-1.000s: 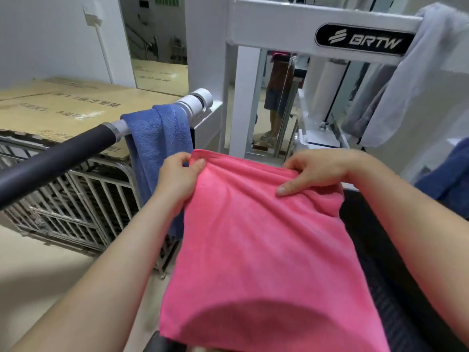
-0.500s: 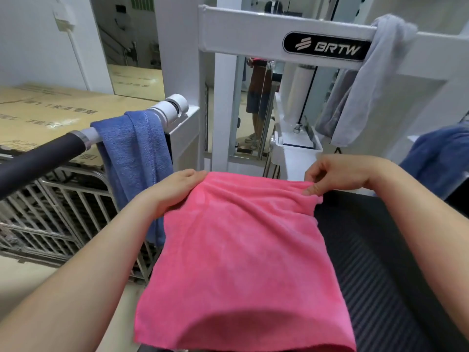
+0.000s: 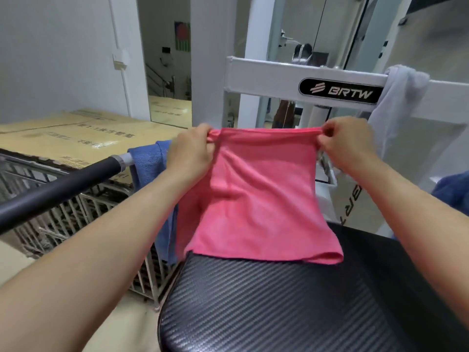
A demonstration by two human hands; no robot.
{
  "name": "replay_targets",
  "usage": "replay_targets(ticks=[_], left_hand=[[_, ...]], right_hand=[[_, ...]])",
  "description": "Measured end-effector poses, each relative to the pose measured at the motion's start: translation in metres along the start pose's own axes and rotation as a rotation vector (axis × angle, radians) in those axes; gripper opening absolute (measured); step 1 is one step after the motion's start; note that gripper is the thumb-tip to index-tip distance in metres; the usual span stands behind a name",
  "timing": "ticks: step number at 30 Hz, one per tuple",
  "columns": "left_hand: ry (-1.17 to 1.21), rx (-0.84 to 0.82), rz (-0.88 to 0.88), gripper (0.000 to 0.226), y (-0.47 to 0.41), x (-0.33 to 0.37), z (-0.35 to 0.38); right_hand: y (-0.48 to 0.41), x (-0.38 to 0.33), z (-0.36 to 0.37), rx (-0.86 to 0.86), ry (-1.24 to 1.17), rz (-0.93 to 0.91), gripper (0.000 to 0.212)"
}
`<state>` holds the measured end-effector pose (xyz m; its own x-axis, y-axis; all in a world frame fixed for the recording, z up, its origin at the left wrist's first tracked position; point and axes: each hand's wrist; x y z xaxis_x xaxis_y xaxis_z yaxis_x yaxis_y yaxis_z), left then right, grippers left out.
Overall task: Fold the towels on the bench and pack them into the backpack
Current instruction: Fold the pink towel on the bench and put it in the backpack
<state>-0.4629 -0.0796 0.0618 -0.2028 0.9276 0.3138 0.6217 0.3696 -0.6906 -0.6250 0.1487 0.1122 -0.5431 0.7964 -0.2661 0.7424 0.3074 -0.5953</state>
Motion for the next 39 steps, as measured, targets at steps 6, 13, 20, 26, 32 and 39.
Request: replay_targets(ticks=[6,13,20,26,32,39], left_hand=[[0.203,0.426,0.222,0.021,-0.032,0.037,-0.047],[0.296,-0.146,0.070,0.019,0.068,0.042,-0.010],[0.165,-0.232,0.152,0.025,0.139,0.056,-0.006],[0.156,-0.210,0.321,0.032,0.199,0.080,-0.035],[0.448,-0.465,0.300,0.025,0.257,0.156,-0.078],[0.647,-0.583,0.143,0.011,0.254,0.181,-0.074]], right_hand=[[-0.026,0.019,-0.038,0.294,-0.359,0.039,0.023],[0.049,0.073,-0.062,-0.260,-0.211,0.033,0.022],[0.139,0.110,-0.038,-0.294,-0.193,0.184,0.025],[0.214,0.129,-0.053,-0.182,-0.123,0.338,0.011],[0.237,0.157,-0.075,-0.162,-0.071,0.399,0.019],[0.223,0.149,-0.094,-0.210,0.009,0.405,0.029]])
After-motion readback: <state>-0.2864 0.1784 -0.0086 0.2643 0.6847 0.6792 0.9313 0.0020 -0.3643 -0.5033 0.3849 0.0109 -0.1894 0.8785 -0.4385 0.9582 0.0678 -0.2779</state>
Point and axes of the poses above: each hand's wrist, its own y-axis away from the middle knuckle, its own z-axis out of the palm, x = y × z, and after that the axes turned 11 degrees about z, right-handed
